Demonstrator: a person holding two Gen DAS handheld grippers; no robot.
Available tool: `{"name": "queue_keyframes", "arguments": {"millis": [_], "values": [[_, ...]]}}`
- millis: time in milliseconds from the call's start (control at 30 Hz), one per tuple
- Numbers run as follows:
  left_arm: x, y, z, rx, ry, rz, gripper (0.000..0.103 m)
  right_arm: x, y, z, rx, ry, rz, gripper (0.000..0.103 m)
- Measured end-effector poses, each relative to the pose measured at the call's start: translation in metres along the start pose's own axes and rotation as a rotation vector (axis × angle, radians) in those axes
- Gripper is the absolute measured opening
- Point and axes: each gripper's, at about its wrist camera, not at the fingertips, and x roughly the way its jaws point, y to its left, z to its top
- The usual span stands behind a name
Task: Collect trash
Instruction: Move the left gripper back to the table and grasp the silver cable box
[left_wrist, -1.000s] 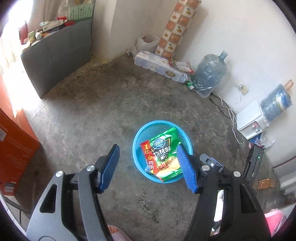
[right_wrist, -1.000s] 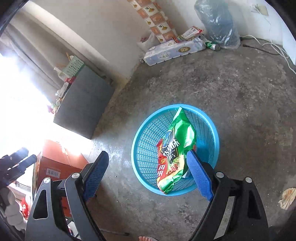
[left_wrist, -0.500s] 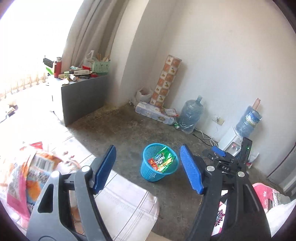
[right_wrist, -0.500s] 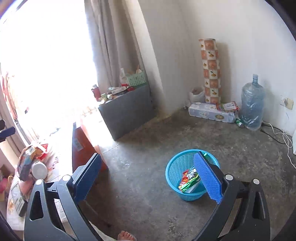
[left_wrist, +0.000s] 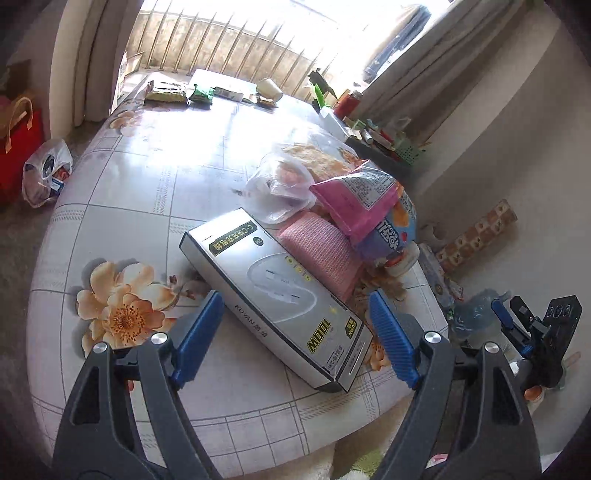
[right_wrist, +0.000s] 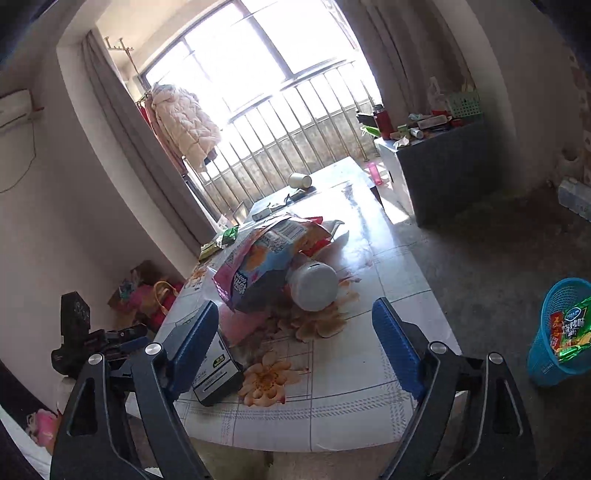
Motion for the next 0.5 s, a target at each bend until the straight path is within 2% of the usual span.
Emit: {"name": "queue_keyframes", "arguments": {"millis": [67,133,267,333,500], "values": [[0.004,0.015,-0.004,-0.033,0.016,-0.014,0.077,0.036,0.022,-0.010,0.000,0.089,0.085,0.078],[0.011,0.023,-0.006,-0.054,0.035,-0.016,0.077,0.072,0.039,-0.019,-0.006,0.183,0.123,0.076],[0.020,0.034,-0.012,-0.092,0.061,-0.025,0.077,0.133,0.065,-0.042,-0.024,0.331,0.136,0.075],[0.020,0.044,-0.015,-0.109,0.069,-0.025,0.077,0.151,0.070,-0.052,-0.025,0.391,0.138,0.075],[0.016,0.069,-0.013,-0.146,0.079,-0.017,0.077,0.167,0.108,-0.081,-0.068,0.529,0.263,0.075]]}}
